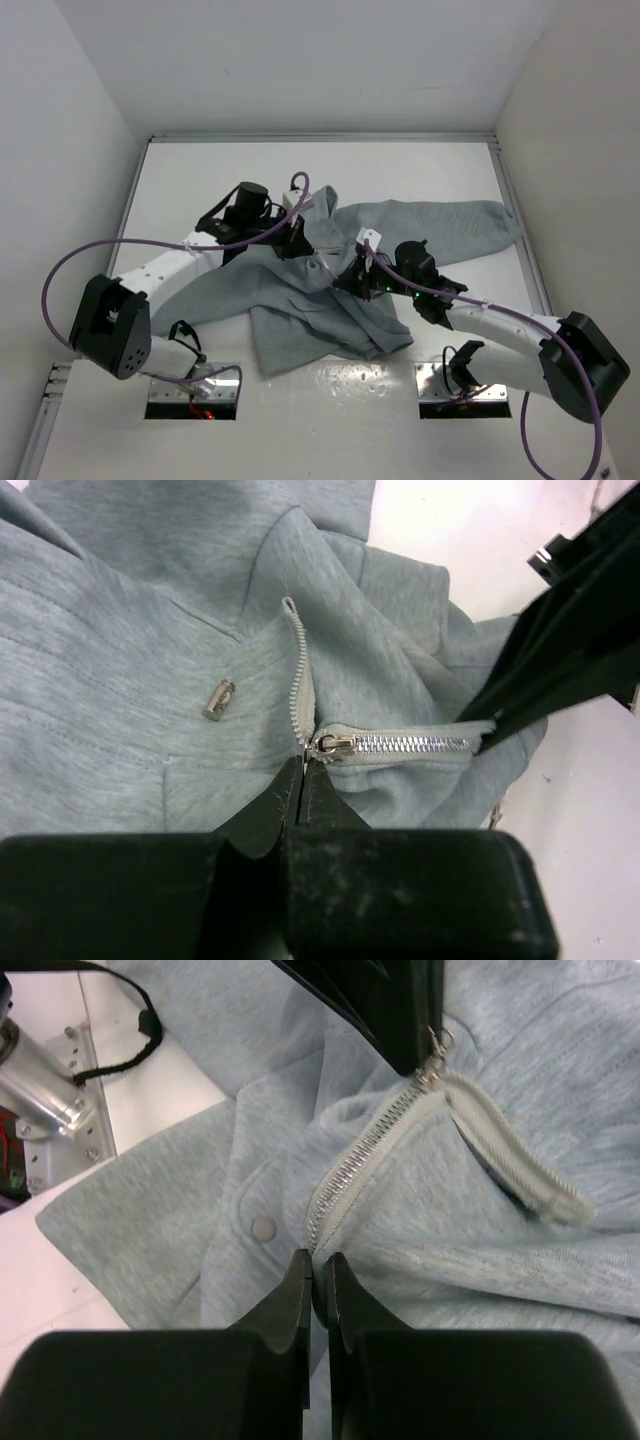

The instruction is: Zip up the jacket

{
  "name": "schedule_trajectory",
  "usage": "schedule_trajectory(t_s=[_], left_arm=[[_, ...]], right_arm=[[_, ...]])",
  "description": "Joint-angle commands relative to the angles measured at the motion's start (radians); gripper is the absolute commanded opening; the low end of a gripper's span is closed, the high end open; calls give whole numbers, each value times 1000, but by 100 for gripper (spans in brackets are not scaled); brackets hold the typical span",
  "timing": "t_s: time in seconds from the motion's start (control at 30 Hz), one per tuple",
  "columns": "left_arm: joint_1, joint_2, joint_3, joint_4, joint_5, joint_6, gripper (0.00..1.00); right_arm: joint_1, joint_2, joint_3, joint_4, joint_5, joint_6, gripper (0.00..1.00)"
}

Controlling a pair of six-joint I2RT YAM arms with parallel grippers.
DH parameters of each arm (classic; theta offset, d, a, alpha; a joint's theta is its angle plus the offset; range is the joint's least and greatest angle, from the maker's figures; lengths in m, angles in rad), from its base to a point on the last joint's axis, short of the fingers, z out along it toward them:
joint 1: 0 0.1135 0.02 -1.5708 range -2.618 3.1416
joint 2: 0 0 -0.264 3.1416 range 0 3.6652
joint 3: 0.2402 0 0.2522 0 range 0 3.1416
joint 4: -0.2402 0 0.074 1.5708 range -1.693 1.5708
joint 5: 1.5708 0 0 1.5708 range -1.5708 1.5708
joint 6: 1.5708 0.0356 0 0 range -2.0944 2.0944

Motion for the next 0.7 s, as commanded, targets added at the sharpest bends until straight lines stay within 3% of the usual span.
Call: schedule_trajectory(t_s=[0.0,0.07,0.1,0.17,0.2,0.3,0.4,0.5,0.67], left_arm=[[21,-84,-22,107,-106,31,0],[10,-104,-34,107,-95,40,0],[10,-119,-45,107,-95,52,0],[-2,-133,-54,77,-80,75,0],[-2,-147,-68,63,-80,84,0],[-2,-200,-120,6,-89,136,0],[-11,-248,-169,-51,-107,202,0],[-22,-297,-231,-89,-147,256,0],[-82,-371,-338,-132,-181,355,0]], right_arm=[[20,-26,-35,-69,-113,0,0],[20,-20,-32,-80,-99,-2,3],[15,-8,-24,-78,-101,10,23],[12,-5,-20,-81,-57,18,46],[0,0,-17,-80,-6,29,52],[-69,8,8,-89,74,73,42],[-185,34,72,-133,28,170,41],[-235,90,121,-130,-71,242,53],[-253,169,183,-71,-82,238,59]])
